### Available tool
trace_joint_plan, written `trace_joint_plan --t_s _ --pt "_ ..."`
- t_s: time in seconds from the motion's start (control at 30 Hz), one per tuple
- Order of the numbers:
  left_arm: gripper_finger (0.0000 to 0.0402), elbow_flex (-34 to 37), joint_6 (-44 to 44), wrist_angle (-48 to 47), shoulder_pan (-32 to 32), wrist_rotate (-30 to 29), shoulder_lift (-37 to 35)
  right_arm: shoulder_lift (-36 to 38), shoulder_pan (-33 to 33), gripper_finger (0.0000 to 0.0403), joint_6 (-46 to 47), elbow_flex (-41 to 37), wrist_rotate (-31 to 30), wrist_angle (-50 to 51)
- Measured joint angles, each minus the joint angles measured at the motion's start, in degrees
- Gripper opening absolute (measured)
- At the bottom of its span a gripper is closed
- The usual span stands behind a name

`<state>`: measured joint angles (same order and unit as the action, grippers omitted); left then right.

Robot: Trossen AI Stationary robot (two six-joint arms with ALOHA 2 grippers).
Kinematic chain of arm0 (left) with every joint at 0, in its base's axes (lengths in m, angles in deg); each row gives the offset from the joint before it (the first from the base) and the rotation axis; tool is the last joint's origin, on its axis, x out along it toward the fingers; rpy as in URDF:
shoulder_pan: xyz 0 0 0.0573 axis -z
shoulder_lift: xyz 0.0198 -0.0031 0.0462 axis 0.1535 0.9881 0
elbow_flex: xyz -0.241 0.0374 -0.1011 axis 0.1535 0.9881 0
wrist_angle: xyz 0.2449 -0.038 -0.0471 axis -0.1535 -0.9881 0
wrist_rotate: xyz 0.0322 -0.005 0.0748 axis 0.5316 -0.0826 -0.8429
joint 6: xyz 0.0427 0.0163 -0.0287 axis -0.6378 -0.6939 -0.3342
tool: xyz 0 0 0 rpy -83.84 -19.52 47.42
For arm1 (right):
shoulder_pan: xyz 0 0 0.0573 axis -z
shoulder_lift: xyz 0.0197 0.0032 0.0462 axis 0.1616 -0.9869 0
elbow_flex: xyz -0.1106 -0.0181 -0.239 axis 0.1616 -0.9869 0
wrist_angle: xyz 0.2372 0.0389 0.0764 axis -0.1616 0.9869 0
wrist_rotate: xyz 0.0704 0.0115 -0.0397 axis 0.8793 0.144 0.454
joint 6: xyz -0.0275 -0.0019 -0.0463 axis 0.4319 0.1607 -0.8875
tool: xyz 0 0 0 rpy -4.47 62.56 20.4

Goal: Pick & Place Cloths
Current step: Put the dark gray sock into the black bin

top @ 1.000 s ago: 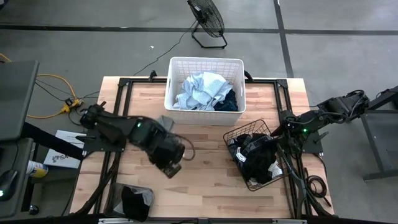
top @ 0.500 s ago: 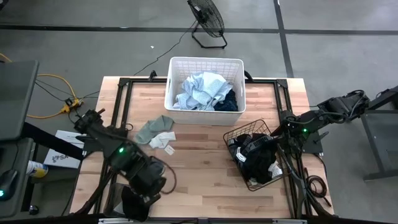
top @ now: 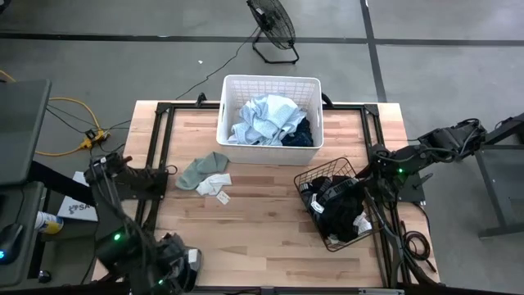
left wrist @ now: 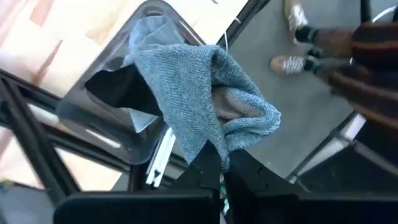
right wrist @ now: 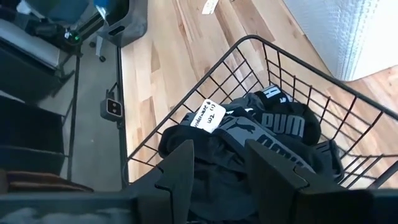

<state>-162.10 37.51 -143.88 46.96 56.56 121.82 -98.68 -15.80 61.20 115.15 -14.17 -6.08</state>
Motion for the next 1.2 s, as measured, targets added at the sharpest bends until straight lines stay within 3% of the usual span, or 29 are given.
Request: trace_joint_plan --t_s 0.47,0.67,0.97,1.2 --pt "0.0 15.96 31.17 8.28 13.12 -5.96 0.02 -0.53 -0.02 0.0134 4.36 0.0 -3.45 -0.14" --pt "0.0 23.31 34.44 15.16 13.62 -10.05 0.02 -1.35 -0.02 0.0134 4.6 0.0 -5.59 -0.15" --pt "0.0 32.22 36.27 19.41 12.21 -9.45 0.06 -2.86 -0.02 0.0134 4.62 0.0 -5.79 -0.15" --pt "0.0 38.93 33.41 32.16 10.01 -8.89 0.35 -3.7 -0.02 0.0134 4.62 0.0 -5.77 -0.15"
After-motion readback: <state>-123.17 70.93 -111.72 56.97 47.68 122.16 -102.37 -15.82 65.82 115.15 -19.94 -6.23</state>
